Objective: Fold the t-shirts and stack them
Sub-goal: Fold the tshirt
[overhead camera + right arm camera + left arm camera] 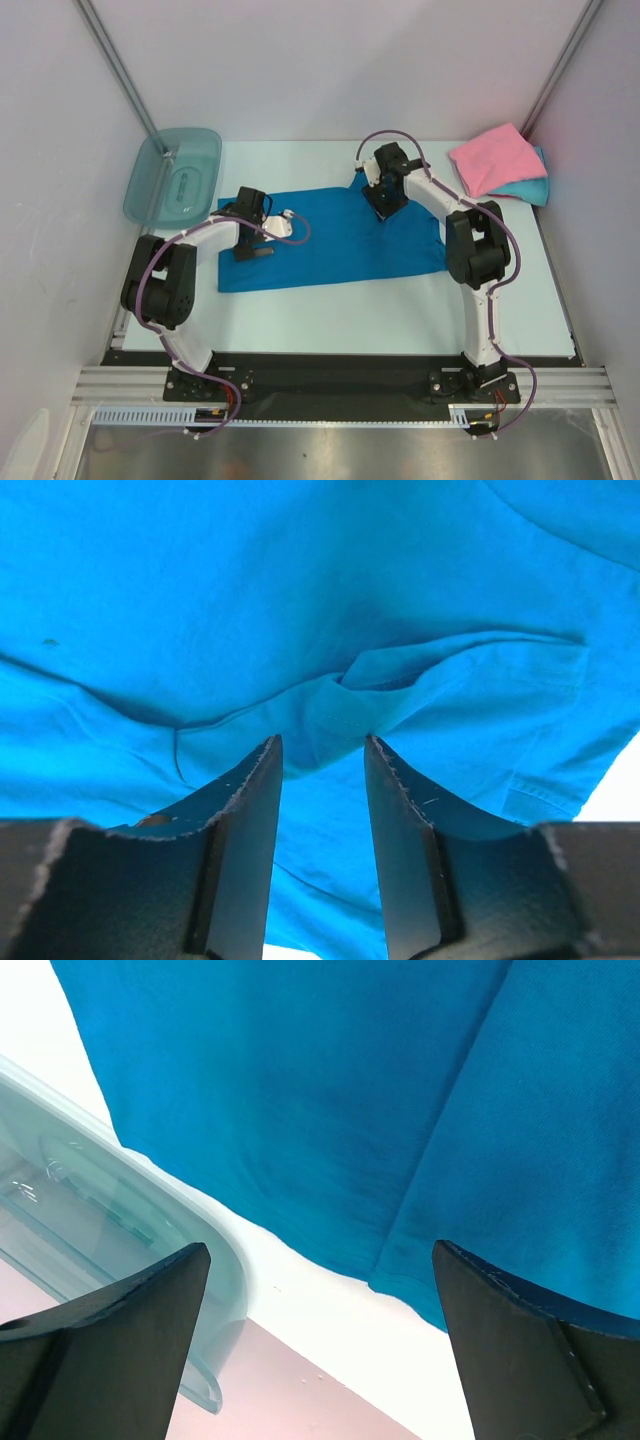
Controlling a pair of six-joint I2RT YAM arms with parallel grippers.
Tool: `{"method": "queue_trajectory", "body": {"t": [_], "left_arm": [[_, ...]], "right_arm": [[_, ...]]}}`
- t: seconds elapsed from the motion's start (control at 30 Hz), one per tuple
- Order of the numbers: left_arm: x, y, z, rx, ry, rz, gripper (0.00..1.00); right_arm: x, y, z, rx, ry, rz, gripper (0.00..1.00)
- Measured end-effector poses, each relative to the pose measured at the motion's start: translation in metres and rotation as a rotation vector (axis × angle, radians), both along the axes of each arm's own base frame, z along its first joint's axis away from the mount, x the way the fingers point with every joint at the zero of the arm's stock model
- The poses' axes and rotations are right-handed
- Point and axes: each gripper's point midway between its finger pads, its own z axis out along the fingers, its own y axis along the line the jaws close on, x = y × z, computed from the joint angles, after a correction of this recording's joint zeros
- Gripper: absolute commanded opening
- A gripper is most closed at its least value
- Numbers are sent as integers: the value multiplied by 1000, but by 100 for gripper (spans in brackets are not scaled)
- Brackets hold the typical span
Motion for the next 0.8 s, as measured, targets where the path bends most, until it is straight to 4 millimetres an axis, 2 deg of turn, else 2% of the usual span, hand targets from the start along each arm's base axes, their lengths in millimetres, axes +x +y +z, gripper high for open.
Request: {"method": "queue_trajectory", "body": {"t": [0.1,0.17,0.23,0.27,0.3,0.63,0.8], "left_arm": [[0,0,1,0,0,0,100],[1,0,1,0,0,0,100],[2,-1,3,-1,-3,0,100],[3,-1,4,-2,-7,0,100],[3,-2,4,-3,-8,-1,100],[7,-6,8,-7,-19,-9,100],[7,-9,8,-7,-19,-16,100]], "right_arm": [[2,0,0,0,-7,-9,41],[2,0,-1,0,-8,-11,33],[2,0,-3,0,-9,-13,20],[1,-1,-5,-1,-7,-14,3],[0,-1,-7,-4,-3,-15,0],[-6,-18,-19,-49,7,-49,0],[-22,-36,-6,-90,-23,-60,0]]}}
